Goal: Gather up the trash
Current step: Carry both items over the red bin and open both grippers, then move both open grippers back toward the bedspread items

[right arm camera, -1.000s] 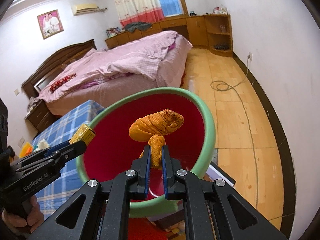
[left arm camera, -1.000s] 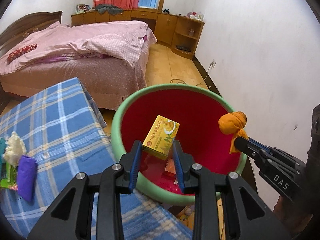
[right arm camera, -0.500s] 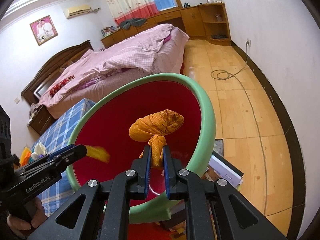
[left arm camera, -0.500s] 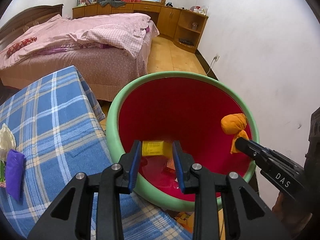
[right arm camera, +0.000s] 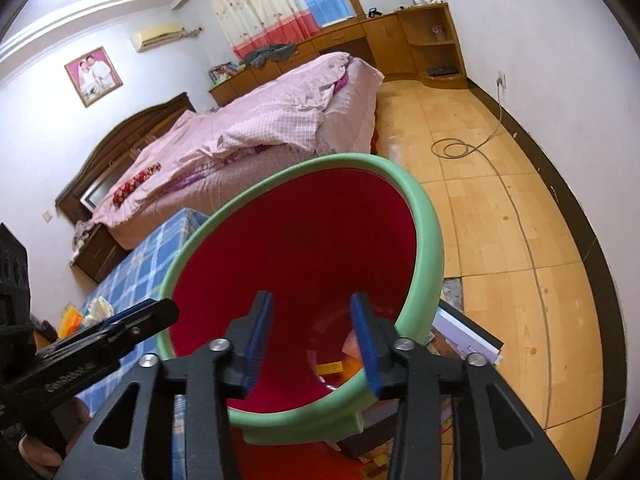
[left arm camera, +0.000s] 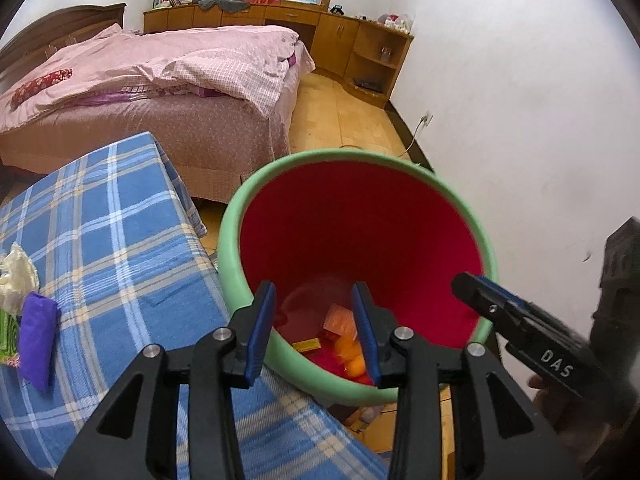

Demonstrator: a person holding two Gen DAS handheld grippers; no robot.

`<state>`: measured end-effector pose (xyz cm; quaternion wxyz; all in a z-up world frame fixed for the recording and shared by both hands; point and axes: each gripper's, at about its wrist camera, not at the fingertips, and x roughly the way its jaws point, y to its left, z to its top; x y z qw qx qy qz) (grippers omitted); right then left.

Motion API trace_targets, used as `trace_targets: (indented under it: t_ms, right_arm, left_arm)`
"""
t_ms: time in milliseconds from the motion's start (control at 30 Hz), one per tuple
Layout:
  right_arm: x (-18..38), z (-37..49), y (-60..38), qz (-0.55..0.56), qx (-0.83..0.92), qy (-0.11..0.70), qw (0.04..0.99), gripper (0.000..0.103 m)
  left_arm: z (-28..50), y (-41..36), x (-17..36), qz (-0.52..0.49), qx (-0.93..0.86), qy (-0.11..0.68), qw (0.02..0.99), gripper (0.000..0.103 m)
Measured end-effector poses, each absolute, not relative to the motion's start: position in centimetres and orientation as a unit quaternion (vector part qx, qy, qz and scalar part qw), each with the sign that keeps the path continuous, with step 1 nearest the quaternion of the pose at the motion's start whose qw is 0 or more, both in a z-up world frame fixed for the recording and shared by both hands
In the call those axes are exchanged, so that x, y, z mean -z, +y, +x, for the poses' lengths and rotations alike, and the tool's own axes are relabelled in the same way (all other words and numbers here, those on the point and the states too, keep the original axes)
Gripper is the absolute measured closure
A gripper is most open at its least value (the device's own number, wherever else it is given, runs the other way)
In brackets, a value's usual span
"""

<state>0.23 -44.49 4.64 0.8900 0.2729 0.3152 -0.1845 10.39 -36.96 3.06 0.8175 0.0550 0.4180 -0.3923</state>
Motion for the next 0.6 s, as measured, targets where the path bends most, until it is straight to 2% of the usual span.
trace_targets:
  t_ms: [67, 233, 300, 467, 567, 600]
  right_arm:
    - [-4.8, -0.1, -44.4, 0.28, 0.189, 0.31, 0.889, 0.049]
    - [-5.6, -1.3, -43.7, 0.29, 0.19, 0.297, 0.89, 0.046]
    - [-5.9, -1.6, -43.3, 0.293, 0.19, 0.293, 0.89, 0.038]
    - [-6.9, -2.3, -41.8, 0.299, 0.185, 0.284, 0.892, 0.037]
    - [-7.4, -2.4, -40.8, 0.298, 0.183, 0.28, 0.894, 0.026]
    - [-7.5, -2.5, -40.5, 0.298, 0.182, 0.278, 0.895, 0.026]
  left_arm:
    - [10.2, -36.4, -3.9, 0.055, 0.393, 0.412, 0.821, 0.064]
    - [9.5, -34.3, -5.9, 0.053, 0.384, 0.395, 0.833, 0.059]
    - [9.5, -33.1, -6.5, 0.049, 0.376, 0.394, 0.837, 0.059]
    - [9.5, -30.0, -7.4, 0.038, 0.353, 0.394, 0.848, 0.058]
    - [9.7, -28.0, -7.7, 0.037, 0.337, 0.393, 0.855, 0.056]
    - [9.8, -27.3, -7.9, 0.035, 0.331, 0.392, 0.858, 0.055]
